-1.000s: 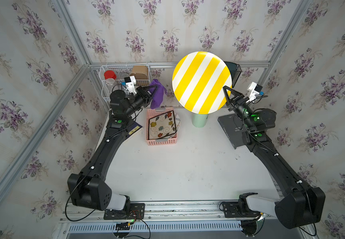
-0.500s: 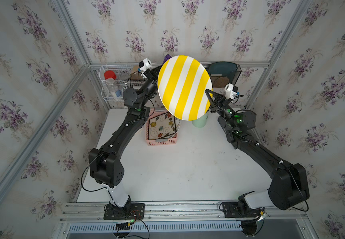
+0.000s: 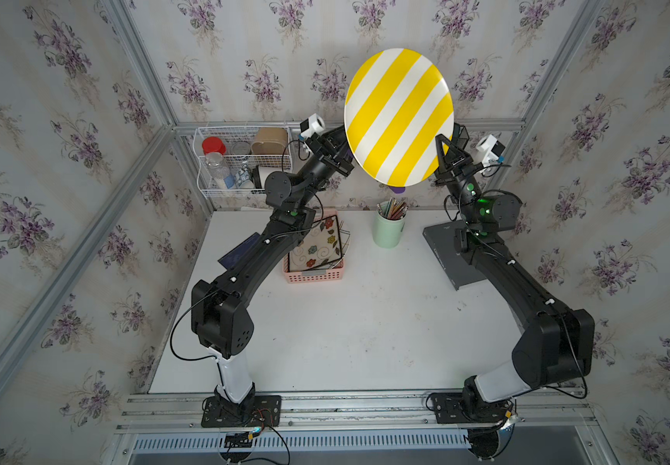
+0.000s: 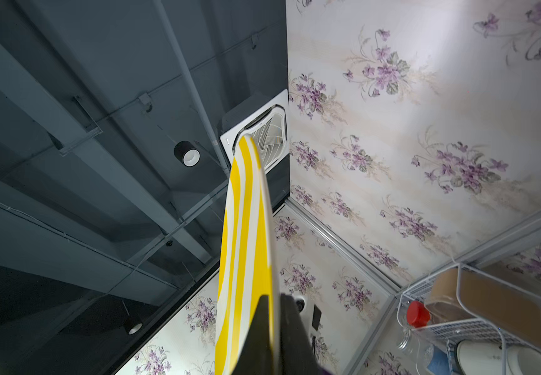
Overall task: Wipe the wet plate dry
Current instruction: Wipe the plate with towel.
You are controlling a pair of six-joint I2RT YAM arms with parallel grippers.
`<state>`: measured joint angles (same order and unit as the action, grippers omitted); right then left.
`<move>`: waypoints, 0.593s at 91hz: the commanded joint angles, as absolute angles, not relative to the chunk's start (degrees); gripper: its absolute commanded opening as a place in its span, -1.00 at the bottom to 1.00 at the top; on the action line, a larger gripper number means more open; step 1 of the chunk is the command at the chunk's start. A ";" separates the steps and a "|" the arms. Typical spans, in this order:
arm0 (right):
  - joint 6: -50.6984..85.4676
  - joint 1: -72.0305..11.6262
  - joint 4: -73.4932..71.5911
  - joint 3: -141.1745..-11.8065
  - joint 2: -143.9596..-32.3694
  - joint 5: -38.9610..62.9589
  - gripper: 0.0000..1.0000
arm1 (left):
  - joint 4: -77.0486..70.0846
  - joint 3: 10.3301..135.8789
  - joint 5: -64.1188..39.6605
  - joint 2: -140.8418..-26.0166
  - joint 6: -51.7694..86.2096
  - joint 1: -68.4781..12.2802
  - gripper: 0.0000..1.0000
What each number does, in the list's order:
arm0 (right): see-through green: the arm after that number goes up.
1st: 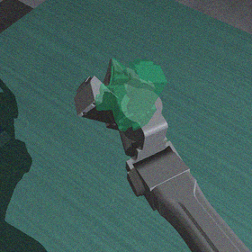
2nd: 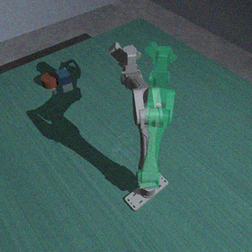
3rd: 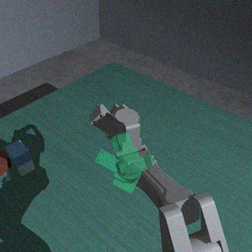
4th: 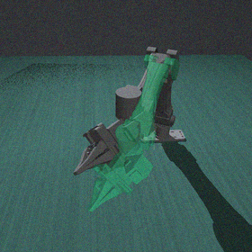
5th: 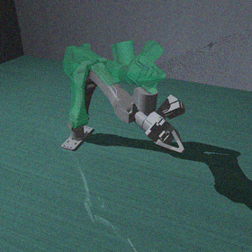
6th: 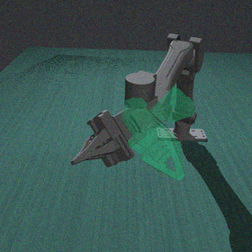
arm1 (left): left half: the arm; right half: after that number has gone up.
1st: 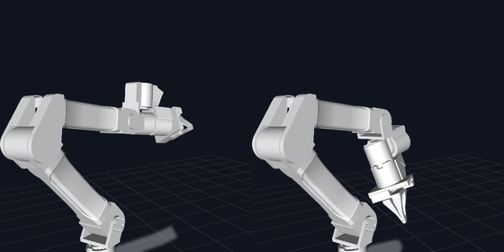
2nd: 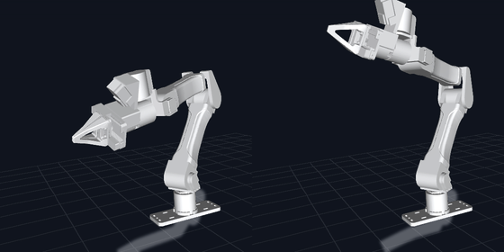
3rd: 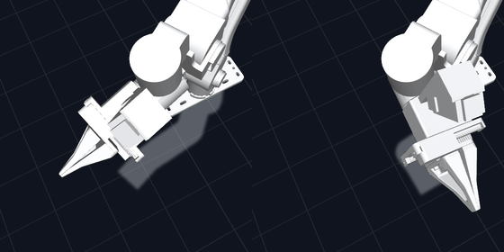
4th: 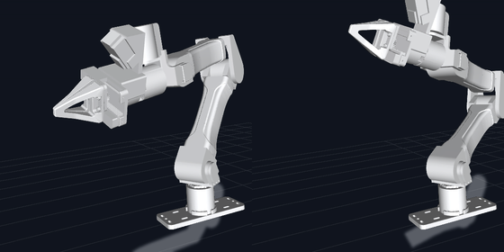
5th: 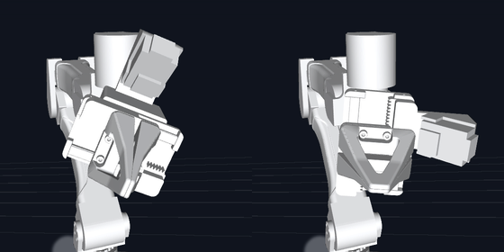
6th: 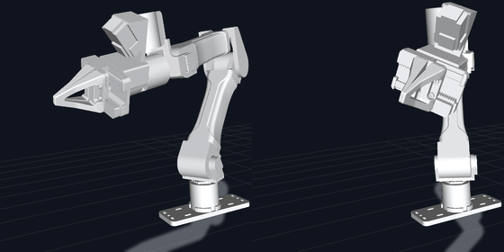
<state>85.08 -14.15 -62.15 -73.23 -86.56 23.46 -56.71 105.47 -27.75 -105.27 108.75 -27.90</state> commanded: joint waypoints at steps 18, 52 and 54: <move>81.13 -21.27 -62.02 -80.72 -91.70 22.16 -1.00 | -62.42 111.38 -27.23 -109.20 110.41 -33.50 -1.00; 80.53 -8.42 -58.48 -80.13 -88.10 17.76 -1.00 | -45.83 82.71 -35.94 -87.03 86.71 -27.29 -1.00; 79.74 -8.19 -57.29 -78.02 -86.84 17.60 -1.00 | -42.09 81.32 -36.32 -84.60 83.57 -26.62 -1.00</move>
<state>82.28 -9.34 -59.64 -84.64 -91.02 20.51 -52.60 87.15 -31.24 -92.90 101.27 -29.04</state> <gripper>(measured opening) 0.096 0.108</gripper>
